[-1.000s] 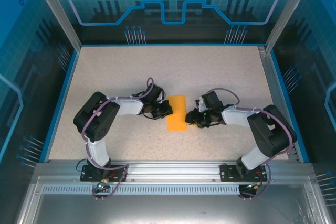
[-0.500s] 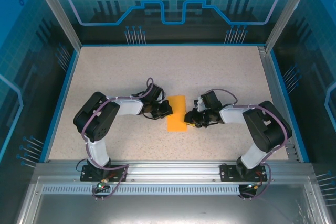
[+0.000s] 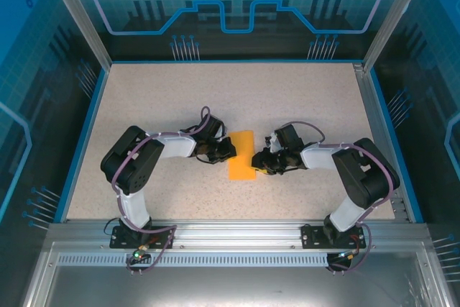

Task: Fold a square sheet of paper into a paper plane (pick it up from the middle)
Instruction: Turn over the paper at the center of the table.

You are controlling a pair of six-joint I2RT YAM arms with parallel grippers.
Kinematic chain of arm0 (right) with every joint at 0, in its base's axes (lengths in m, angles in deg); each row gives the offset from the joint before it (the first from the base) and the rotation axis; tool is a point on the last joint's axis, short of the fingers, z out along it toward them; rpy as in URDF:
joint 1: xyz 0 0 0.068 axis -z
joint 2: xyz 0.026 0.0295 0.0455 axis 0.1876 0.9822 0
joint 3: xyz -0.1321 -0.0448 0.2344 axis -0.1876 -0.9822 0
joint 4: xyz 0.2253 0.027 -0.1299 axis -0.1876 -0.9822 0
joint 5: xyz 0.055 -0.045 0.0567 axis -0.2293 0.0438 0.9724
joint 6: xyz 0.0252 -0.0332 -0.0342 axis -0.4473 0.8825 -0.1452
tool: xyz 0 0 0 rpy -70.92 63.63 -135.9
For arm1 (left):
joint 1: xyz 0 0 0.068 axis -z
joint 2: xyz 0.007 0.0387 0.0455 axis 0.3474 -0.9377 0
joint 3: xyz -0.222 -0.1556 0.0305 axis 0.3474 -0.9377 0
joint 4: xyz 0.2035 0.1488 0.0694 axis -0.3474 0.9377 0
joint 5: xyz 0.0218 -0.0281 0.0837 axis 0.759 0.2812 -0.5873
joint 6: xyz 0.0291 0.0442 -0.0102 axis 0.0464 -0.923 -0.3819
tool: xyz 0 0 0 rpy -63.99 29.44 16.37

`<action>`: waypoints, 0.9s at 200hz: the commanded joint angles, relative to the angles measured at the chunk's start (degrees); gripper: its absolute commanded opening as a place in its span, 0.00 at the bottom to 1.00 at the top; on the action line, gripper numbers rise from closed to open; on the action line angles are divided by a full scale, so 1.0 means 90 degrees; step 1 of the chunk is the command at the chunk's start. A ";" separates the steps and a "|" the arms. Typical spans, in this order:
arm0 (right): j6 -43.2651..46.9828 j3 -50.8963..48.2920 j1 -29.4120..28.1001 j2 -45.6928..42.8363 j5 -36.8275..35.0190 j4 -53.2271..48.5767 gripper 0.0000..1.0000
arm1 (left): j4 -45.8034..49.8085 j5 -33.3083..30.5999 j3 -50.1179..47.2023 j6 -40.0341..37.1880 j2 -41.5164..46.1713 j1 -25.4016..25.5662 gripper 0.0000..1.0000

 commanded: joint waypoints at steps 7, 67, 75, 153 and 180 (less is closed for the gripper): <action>0.0076 0.0172 0.0042 0.0022 -0.0418 -0.0263 0.31 | 0.0664 -0.0360 -0.0119 -0.0112 0.0021 -0.0026 0.10; 0.0073 0.0267 0.0008 0.0210 -0.0453 -0.0268 0.32 | 0.0701 -0.0373 -0.0109 -0.0093 0.0026 -0.0028 0.09; 0.0090 0.0312 -0.0008 0.0268 -0.0422 -0.0292 0.32 | 0.0698 -0.0363 -0.0109 -0.0094 0.0016 -0.0021 0.09; 0.0103 0.0390 -0.0032 0.0210 -0.0278 -0.0160 0.31 | 0.0740 -0.0399 -0.0106 -0.0085 0.0100 -0.0026 0.09; 0.0001 0.0221 0.0084 0.0186 -0.0004 0.0311 0.32 | 0.0737 -0.0412 -0.0114 -0.0084 0.0132 -0.0022 0.10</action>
